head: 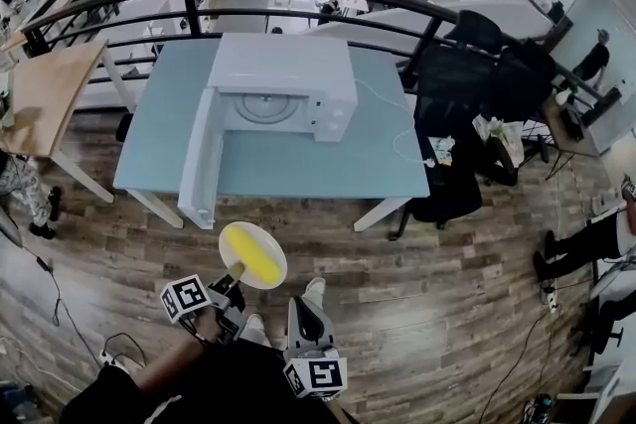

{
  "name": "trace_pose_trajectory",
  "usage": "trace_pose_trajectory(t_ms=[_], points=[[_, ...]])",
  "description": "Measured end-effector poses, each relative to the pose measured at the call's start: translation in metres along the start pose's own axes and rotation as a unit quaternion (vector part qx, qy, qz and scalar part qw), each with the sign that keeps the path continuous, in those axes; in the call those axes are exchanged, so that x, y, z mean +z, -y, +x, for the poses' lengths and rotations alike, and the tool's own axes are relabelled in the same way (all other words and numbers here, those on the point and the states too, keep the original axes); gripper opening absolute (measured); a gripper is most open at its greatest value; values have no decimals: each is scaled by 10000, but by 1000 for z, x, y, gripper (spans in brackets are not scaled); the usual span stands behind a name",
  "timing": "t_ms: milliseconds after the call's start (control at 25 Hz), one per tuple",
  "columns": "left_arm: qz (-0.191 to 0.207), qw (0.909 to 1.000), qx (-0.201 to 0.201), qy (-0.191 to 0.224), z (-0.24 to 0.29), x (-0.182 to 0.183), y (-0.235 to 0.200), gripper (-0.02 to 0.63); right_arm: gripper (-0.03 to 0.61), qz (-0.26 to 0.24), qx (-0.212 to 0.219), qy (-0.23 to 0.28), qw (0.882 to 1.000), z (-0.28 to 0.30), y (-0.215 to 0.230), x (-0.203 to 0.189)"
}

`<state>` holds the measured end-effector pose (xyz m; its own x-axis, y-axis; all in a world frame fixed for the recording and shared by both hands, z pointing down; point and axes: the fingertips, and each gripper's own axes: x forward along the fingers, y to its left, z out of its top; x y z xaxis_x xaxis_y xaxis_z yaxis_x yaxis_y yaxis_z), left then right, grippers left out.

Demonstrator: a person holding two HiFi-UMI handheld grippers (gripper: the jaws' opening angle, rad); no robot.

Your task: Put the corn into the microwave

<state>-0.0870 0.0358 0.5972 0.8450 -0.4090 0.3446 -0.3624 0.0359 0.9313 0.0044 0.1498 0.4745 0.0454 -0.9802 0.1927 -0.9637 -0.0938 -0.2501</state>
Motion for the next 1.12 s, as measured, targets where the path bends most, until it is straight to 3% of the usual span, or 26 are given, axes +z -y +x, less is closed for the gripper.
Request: trace_pose_trajectory(t_ms=[680,1120], points=[[-312,9973,117,657,68,31,17,18,8,-126,627,-232,9977,87,65,34],[-535,9889,284,1356,104,44,35,18,8,-236,1450,-414,9883,134,97,56]])
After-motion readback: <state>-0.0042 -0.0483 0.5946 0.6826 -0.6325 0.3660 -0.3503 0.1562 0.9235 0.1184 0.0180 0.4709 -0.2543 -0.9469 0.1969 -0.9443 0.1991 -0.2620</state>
